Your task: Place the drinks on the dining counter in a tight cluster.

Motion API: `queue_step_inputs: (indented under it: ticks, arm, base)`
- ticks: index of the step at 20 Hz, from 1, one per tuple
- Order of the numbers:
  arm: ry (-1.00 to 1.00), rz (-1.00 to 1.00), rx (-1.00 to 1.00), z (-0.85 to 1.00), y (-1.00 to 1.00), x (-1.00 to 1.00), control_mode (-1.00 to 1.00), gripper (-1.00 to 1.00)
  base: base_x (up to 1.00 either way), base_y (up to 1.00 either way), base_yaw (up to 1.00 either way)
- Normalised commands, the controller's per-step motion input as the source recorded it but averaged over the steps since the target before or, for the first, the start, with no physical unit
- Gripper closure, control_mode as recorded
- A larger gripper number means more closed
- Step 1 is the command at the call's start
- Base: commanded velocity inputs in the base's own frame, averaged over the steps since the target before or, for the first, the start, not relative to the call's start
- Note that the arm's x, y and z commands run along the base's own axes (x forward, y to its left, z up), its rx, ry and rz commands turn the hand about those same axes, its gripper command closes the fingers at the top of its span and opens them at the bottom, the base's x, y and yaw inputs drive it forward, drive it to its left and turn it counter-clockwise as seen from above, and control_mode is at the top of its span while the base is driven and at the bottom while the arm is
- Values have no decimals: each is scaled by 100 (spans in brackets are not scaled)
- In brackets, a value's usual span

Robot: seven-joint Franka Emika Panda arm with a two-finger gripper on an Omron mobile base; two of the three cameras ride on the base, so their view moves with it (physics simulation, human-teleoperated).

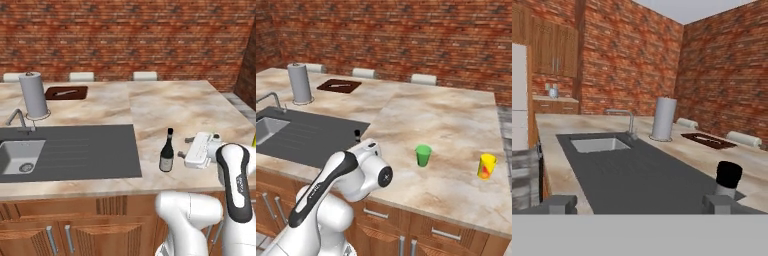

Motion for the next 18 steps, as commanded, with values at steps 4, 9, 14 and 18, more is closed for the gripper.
queue_step_inputs:
  ticks: [4, 9, 14, 18]
  arm:
    - [0, 0, 0, 0, 0, 0, 100, -100]
    - [0, 0, 0, 0, 0, 0, 100, -100]
    - [0, 0, 0, 0, 0, 0, 100, -100]
    - [0, 0, 0, 0, 0, 0, 100, -100]
  base:
    - [-79, 15, 14]
    - [-56, 19, 51]
    - [-10, 4, 100]
    - [-5, 0, 100]
